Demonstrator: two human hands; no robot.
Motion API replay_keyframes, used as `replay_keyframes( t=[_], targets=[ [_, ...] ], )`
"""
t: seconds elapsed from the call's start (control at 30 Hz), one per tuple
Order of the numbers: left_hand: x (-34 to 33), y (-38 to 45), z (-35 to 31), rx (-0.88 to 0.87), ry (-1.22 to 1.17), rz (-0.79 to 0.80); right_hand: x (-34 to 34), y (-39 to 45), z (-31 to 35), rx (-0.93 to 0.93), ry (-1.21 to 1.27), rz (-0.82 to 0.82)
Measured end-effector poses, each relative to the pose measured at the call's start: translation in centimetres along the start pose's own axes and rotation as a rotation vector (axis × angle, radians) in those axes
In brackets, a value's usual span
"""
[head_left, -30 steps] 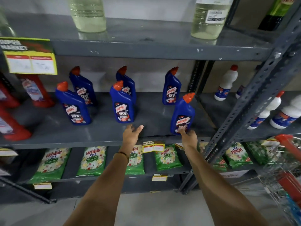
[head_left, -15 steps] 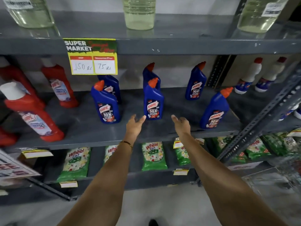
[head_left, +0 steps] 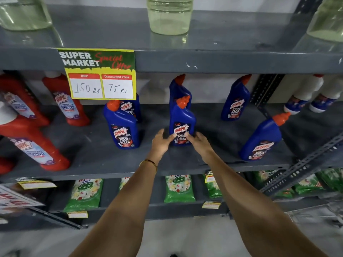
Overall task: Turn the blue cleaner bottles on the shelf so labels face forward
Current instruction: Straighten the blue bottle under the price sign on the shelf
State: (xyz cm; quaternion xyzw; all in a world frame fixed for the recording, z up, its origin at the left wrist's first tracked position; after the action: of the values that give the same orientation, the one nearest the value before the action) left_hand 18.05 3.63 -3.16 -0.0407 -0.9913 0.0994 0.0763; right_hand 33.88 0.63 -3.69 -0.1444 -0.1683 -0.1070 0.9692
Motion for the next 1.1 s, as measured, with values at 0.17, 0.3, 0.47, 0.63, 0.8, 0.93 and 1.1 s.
replay_keyframes(
  t=[0.17,0.3,0.47,0.63,0.8,0.93,1.1],
  targets=[
    [-0.5,0.5,0.5,-0.012,0.007,0.069,-0.4,0.6,0.0,0.049,0.014,0.029],
    [-0.7,0.2,0.7,-0.026,-0.017,0.084,-0.4,0.7,-0.1,0.063,0.013,0.034],
    [-0.7,-0.5,0.8,-0.014,0.008,0.064,-0.1,-0.1,-0.4,0.059,0.028,0.043],
    [-1.1,-2.4,1.1,-0.021,0.000,0.094,0.5,-1.9,-1.1,0.083,0.025,0.056],
    [-1.4,-4.5,1.0,-0.043,0.006,0.117,1.1,-3.5,-2.2,0.063,-0.012,0.043],
    [-1.5,-5.8,1.1,-0.052,-0.026,0.132,1.4,-4.4,-2.7,0.064,-0.034,0.037],
    [-1.6,-6.5,1.2,-0.053,-0.026,0.133,1.5,-5.0,-3.0,0.065,-0.045,0.035]
  ],
)
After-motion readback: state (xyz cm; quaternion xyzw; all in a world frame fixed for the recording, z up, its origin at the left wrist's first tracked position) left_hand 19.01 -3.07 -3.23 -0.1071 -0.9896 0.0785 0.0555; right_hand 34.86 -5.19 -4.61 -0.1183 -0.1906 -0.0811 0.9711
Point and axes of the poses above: each hand's wrist, its own y-axis towards the middle knuckle, its own x-axis out of the back of the hand, z = x × y, the point moved 4 cm from there along y, towards the middle knuckle, and after that the axes turned 7 degrees about -y, right-handed, at the moved point
